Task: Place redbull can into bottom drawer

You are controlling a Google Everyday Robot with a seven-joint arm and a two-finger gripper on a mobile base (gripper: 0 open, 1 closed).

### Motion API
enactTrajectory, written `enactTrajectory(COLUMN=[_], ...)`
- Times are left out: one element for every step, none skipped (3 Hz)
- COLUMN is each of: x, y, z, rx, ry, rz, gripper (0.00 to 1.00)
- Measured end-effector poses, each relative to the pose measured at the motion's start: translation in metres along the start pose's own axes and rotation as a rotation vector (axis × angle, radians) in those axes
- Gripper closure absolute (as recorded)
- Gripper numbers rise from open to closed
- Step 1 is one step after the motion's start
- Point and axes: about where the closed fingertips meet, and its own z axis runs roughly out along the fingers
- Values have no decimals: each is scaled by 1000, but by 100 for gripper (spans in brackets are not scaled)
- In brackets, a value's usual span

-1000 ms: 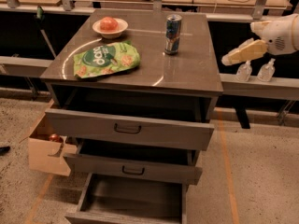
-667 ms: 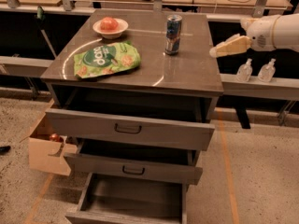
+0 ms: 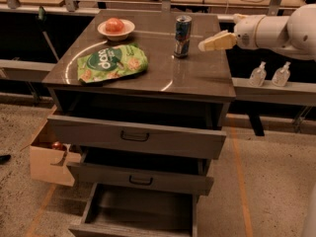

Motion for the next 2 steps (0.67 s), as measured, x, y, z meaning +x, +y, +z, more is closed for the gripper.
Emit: enactTrajectory(x=[-4,-13], y=[6,15], z=[35,67], rx=[1,-22], ry=[-23,-49], rz=[58,109], gripper=[0,0])
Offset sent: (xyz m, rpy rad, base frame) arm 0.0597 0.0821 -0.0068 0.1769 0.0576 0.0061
